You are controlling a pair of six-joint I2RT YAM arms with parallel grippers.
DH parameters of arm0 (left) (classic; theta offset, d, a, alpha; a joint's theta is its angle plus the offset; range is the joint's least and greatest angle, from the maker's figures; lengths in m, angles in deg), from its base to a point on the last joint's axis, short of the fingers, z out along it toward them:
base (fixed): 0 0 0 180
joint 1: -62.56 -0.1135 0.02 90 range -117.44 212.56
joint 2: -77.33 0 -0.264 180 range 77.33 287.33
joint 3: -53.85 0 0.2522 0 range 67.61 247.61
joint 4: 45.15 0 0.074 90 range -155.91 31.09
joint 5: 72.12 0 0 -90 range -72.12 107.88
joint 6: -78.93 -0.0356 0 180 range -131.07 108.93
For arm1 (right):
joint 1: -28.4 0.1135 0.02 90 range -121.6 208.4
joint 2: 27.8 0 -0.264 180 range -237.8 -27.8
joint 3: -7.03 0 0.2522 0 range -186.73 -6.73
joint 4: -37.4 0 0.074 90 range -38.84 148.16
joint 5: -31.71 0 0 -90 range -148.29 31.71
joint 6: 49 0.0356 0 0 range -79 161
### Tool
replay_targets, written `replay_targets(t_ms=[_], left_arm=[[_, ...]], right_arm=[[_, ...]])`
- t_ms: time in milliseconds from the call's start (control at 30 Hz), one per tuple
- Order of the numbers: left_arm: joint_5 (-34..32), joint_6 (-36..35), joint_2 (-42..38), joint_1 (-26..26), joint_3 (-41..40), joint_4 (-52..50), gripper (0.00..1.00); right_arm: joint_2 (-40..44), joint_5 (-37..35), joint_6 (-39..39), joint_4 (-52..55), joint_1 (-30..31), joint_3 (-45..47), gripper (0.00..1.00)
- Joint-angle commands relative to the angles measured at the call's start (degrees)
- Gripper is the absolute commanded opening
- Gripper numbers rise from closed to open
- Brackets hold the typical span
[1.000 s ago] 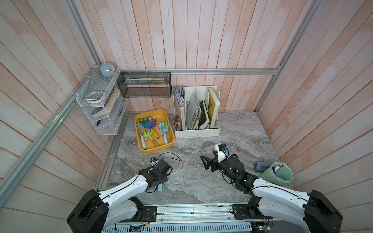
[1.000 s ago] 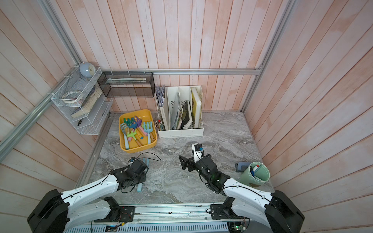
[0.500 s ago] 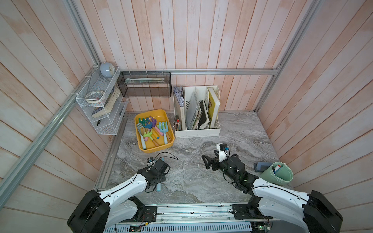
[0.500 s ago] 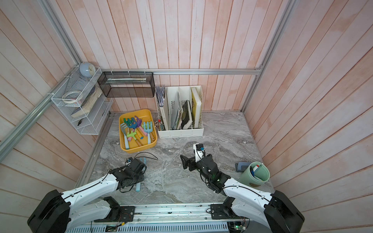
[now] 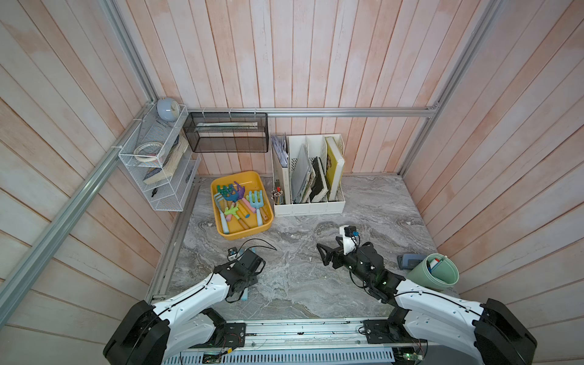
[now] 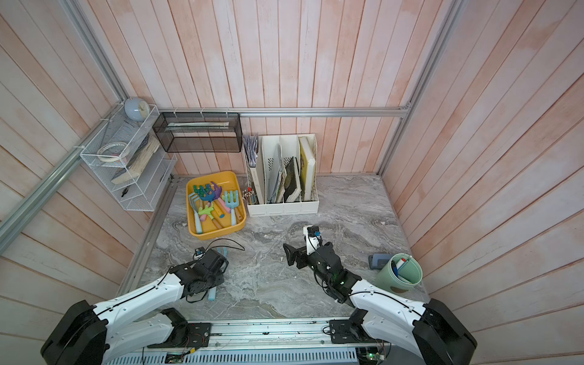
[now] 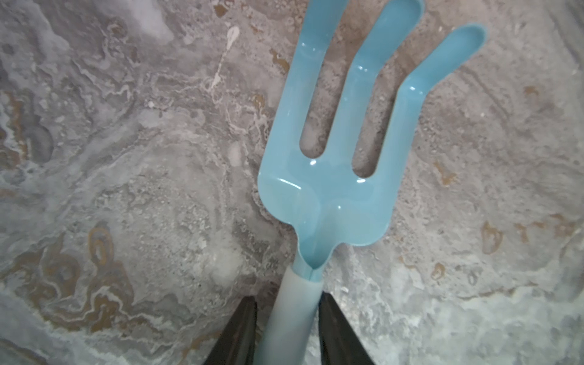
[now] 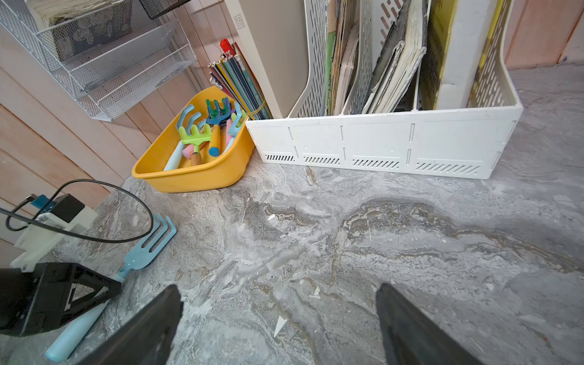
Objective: Take the hand rake out of the storage box
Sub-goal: Place the rake at the center of the board, then pick up the rake from the storage box.
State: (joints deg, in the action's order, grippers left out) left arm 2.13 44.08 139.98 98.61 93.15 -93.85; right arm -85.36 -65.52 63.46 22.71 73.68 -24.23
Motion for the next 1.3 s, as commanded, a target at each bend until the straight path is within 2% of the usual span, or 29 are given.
replay_targets(t_ms=[0,200,267,400,500,633,733,933,1100,1267], left_arm=[[-2.59,1.43,-0.67,-0.28,-0.30,-1.91,0.37],[-2.53,1.09,-0.16,-0.28,-0.23,-1.65,0.40],[-2.53,1.18,-0.46,-0.28,-0.06,-1.94,0.46],[-3.08,0.46,-2.20,-0.33,1.38,-2.68,0.52],[-4.65,-1.33,-2.97,-0.28,5.55,-3.92,0.62],[-9.08,-5.17,-1.75,-0.68,15.54,-5.24,0.69],[-8.97,-11.25,1.30,-5.02,22.72,-2.19,0.77],[-0.63,-21.47,14.97,-18.62,33.71,5.23,0.75],[3.56,-24.33,26.20,-24.96,39.06,8.72,0.66],[3.61,-25.13,35.30,-26.80,41.78,9.85,0.60]], right_arm=[[0.93,0.85,-0.05,-0.53,-0.20,1.12,0.98],[1.08,0.88,-0.05,-0.73,-0.35,1.32,0.98],[0.97,0.82,-0.03,-0.79,-0.30,1.41,0.98],[1.13,1.05,0.06,-0.83,-0.29,1.43,0.98],[1.12,1.08,-0.13,-0.65,-0.38,1.32,0.98],[1.26,1.11,-0.22,-0.16,-0.43,1.19,0.98],[1.74,0.97,-0.28,0.30,-0.40,1.24,0.98],[2.36,0.84,-0.35,1.02,-0.71,1.51,0.98],[2.32,0.91,-0.40,1.38,-0.97,1.67,0.98],[2.32,0.45,-0.57,1.65,-1.25,1.76,0.98]])
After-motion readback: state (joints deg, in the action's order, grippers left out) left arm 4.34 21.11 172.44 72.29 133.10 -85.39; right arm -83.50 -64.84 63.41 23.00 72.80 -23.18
